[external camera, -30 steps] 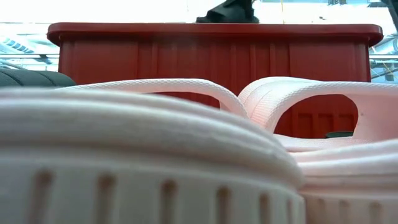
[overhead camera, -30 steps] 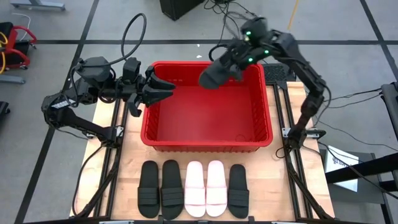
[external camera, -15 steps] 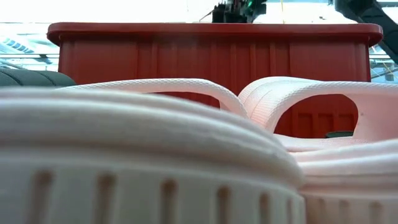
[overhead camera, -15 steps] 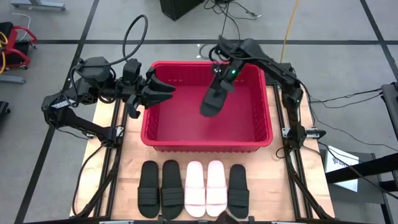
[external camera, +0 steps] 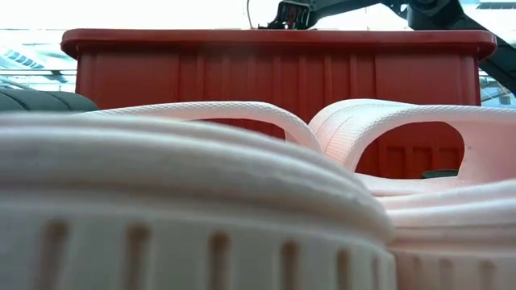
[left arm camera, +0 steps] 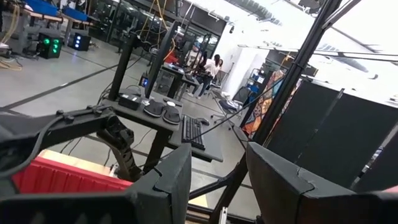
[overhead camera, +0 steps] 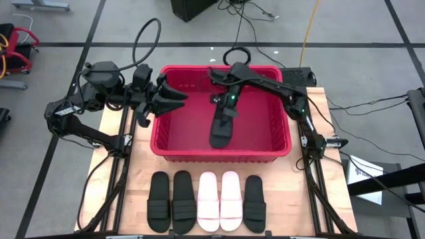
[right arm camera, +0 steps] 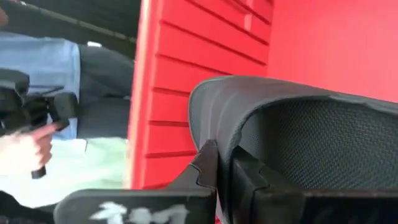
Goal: Pick and place slides into bin
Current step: Put the black slipper into the red bin
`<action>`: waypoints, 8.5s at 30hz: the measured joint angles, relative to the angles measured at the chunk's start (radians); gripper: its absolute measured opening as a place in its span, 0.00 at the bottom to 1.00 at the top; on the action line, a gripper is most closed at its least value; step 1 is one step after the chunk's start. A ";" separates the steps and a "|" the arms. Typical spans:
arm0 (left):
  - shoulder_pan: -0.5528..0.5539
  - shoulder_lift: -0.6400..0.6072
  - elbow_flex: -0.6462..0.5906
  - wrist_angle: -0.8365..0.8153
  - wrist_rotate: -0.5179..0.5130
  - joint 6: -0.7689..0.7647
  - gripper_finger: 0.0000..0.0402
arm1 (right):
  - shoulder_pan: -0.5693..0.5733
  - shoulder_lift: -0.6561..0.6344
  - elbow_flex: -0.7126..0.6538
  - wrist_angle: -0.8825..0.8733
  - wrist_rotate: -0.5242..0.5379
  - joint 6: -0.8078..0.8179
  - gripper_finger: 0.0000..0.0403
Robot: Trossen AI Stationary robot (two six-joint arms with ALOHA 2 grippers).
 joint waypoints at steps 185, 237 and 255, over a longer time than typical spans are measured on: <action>-0.070 0.018 0.000 -0.068 0.116 -0.135 0.38 | 1.288 -0.793 -0.430 0.509 1.427 1.183 0.41; -0.212 0.108 0.000 -0.038 0.006 -0.095 0.38 | 1.209 -0.969 -1.648 1.534 1.011 1.505 0.41; -0.212 0.108 0.000 -0.036 -0.009 -0.097 0.38 | 1.205 -0.856 -1.723 1.780 0.985 1.526 0.41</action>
